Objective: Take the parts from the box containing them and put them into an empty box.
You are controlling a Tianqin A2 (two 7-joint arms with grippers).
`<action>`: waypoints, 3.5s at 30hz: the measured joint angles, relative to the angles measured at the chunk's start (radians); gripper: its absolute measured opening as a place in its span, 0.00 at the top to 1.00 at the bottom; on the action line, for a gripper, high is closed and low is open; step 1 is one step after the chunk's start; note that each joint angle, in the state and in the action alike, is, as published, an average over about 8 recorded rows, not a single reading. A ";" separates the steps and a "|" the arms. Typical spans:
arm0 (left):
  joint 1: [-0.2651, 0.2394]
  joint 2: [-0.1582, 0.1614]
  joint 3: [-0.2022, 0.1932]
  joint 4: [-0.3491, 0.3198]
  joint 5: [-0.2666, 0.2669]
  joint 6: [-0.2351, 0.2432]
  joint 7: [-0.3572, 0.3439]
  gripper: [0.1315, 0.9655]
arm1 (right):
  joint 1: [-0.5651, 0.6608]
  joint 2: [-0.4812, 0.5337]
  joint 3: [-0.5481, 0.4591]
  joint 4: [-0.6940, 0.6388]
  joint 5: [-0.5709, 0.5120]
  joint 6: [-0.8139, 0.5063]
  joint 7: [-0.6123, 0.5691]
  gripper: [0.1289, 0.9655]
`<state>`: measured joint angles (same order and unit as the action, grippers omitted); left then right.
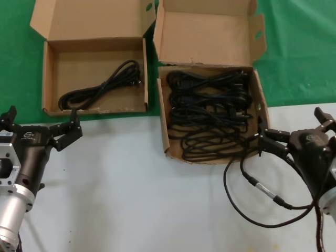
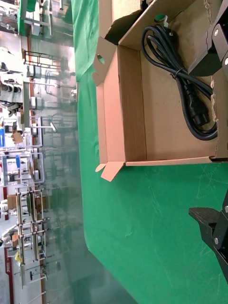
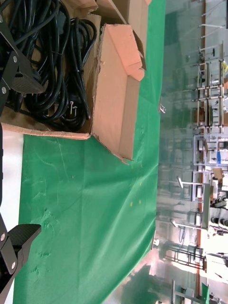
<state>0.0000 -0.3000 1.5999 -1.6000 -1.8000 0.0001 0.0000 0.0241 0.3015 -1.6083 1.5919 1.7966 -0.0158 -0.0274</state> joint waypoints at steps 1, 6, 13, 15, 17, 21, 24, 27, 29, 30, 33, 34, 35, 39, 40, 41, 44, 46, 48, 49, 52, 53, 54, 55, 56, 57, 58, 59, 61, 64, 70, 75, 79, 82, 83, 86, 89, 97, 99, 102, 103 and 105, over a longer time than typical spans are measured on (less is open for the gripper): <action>0.000 0.000 0.000 0.000 0.000 0.000 0.000 0.00 | 0.000 0.000 0.000 0.000 0.000 0.000 0.000 0.00; 0.000 0.000 0.000 0.000 0.000 0.000 0.000 0.00 | 0.000 0.000 0.000 0.000 0.000 0.000 0.000 0.00; 0.000 0.000 0.000 0.000 0.000 0.000 0.000 0.00 | 0.000 0.000 0.000 0.000 0.000 0.000 0.000 0.00; 0.000 0.000 0.000 0.000 0.000 0.000 0.000 0.00 | 0.000 0.000 0.000 0.000 0.000 0.000 0.000 0.00; 0.000 0.000 0.000 0.000 0.000 0.000 0.000 0.00 | 0.000 0.000 0.000 0.000 0.000 0.000 0.000 0.00; 0.000 0.000 0.000 0.000 0.000 0.000 0.000 0.00 | 0.000 0.000 0.000 0.000 0.000 0.000 0.000 0.00; 0.000 0.000 0.000 0.000 0.000 0.000 0.000 0.00 | 0.000 0.000 0.000 0.000 0.000 0.000 0.000 0.00; 0.000 0.000 0.000 0.000 0.000 0.000 0.000 0.00 | 0.000 0.000 0.000 0.000 0.000 0.000 0.000 0.00; 0.000 0.000 0.000 0.000 0.000 0.000 0.000 0.00 | 0.000 0.000 0.000 0.000 0.000 0.000 0.000 0.00; 0.000 0.000 0.000 0.000 0.000 0.000 0.000 0.00 | 0.000 0.000 0.000 0.000 0.000 0.000 0.000 0.00; 0.000 0.000 0.000 0.000 0.000 0.000 0.000 0.00 | 0.000 0.000 0.000 0.000 0.000 0.000 0.000 0.00; 0.000 0.000 0.000 0.000 0.000 0.000 0.000 0.00 | 0.000 0.000 0.000 0.000 0.000 0.000 0.000 0.00; 0.000 0.000 0.000 0.000 0.000 0.000 0.000 0.00 | 0.000 0.000 0.000 0.000 0.000 0.000 0.000 0.00; 0.000 0.000 0.000 0.000 0.000 0.000 0.000 0.00 | 0.000 0.000 0.000 0.000 0.000 0.000 0.000 0.00; 0.000 0.000 0.000 0.000 0.000 0.000 0.000 0.00 | 0.000 0.000 0.000 0.000 0.000 0.000 0.000 0.00; 0.000 0.000 0.000 0.000 0.000 0.000 0.000 0.00 | 0.000 0.000 0.000 0.000 0.000 0.000 0.000 0.00; 0.000 0.000 0.000 0.000 0.000 0.000 0.000 0.00 | 0.000 0.000 0.000 0.000 0.000 0.000 0.000 0.00; 0.000 0.000 0.000 0.000 0.000 0.000 0.000 0.00 | 0.000 0.000 0.000 0.000 0.000 0.000 0.000 0.00; 0.000 0.000 0.000 0.000 0.000 0.000 0.000 0.00 | 0.000 0.000 0.000 0.000 0.000 0.000 0.000 0.00; 0.000 0.000 0.000 0.000 0.000 0.000 0.000 0.00 | 0.000 0.000 0.000 0.000 0.000 0.000 0.000 0.00; 0.000 0.000 0.000 0.000 0.000 0.000 0.000 0.00 | 0.000 0.000 0.000 0.000 0.000 0.000 0.000 0.00; 0.000 0.000 0.000 0.000 0.000 0.000 0.000 0.00 | 0.000 0.000 0.000 0.000 0.000 0.000 0.000 0.00; 0.000 0.000 0.000 0.000 0.000 0.000 0.000 0.00 | 0.000 0.000 0.000 0.000 0.000 0.000 0.000 0.00; 0.000 0.000 0.000 0.000 0.000 0.000 0.000 0.00 | 0.000 0.000 0.000 0.000 0.000 0.000 0.000 0.00; 0.000 0.000 0.000 0.000 0.000 0.000 0.000 0.00 | 0.000 0.000 0.000 0.000 0.000 0.000 0.000 0.00; 0.000 0.000 0.000 0.000 0.000 0.000 0.000 0.00 | 0.000 0.000 0.000 0.000 0.000 0.000 0.000 0.00; 0.000 0.000 0.000 0.000 0.000 0.000 0.000 0.00 | 0.000 0.000 0.000 0.000 0.000 0.000 0.000 0.00; 0.000 0.000 0.000 0.000 0.000 0.000 0.000 0.00 | 0.000 0.000 0.000 0.000 0.000 0.000 0.000 0.00; 0.000 0.000 0.000 0.000 0.000 0.000 0.000 0.00 | 0.000 0.000 0.000 0.000 0.000 0.000 0.000 0.00; 0.000 0.000 0.000 0.000 0.000 0.000 0.000 0.00 | 0.000 0.000 0.000 0.000 0.000 0.000 0.000 0.00; 0.000 0.000 0.000 0.000 0.000 0.000 0.000 0.00 | 0.000 0.000 0.000 0.000 0.000 0.000 0.000 0.00; 0.000 0.000 0.000 0.000 0.000 0.000 0.000 0.00 | 0.000 0.000 0.000 0.000 0.000 0.000 0.000 0.00; 0.000 0.000 0.000 0.000 0.000 0.000 0.000 0.00 | 0.000 0.000 0.000 0.000 0.000 0.000 0.000 0.00; 0.000 0.000 0.000 0.000 0.000 0.000 0.000 0.00 | 0.000 0.000 0.000 0.000 0.000 0.000 0.000 0.00; 0.000 0.000 0.000 0.000 0.000 0.000 0.000 0.00 | 0.000 0.000 0.000 0.000 0.000 0.000 0.000 0.00; 0.000 0.000 0.000 0.000 0.000 0.000 0.000 0.00 | 0.000 0.000 0.000 0.000 0.000 0.000 0.000 0.00; 0.000 0.000 0.000 0.000 0.000 0.000 0.000 0.00 | 0.000 0.000 0.000 0.000 0.000 0.000 0.000 0.00; 0.000 0.000 0.000 0.000 0.000 0.000 0.000 0.00 | 0.000 0.000 0.000 0.000 0.000 0.000 0.000 0.00; 0.000 0.000 0.000 0.000 0.000 0.000 0.000 0.00 | 0.000 0.000 0.000 0.000 0.000 0.000 0.000 0.00; 0.000 0.000 0.000 0.000 0.000 0.000 0.000 0.00 | 0.000 0.000 0.000 0.000 0.000 0.000 0.000 0.00; 0.000 0.000 0.000 0.000 0.000 0.000 0.000 0.00 | 0.000 0.000 0.000 0.000 0.000 0.000 0.000 0.00; 0.000 0.000 0.000 0.000 0.000 0.000 0.000 0.00 | 0.000 0.000 0.000 0.000 0.000 0.000 0.000 0.00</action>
<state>0.0000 -0.3000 1.5999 -1.6000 -1.8000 0.0001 0.0000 0.0241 0.3015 -1.6083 1.5919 1.7966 -0.0158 -0.0274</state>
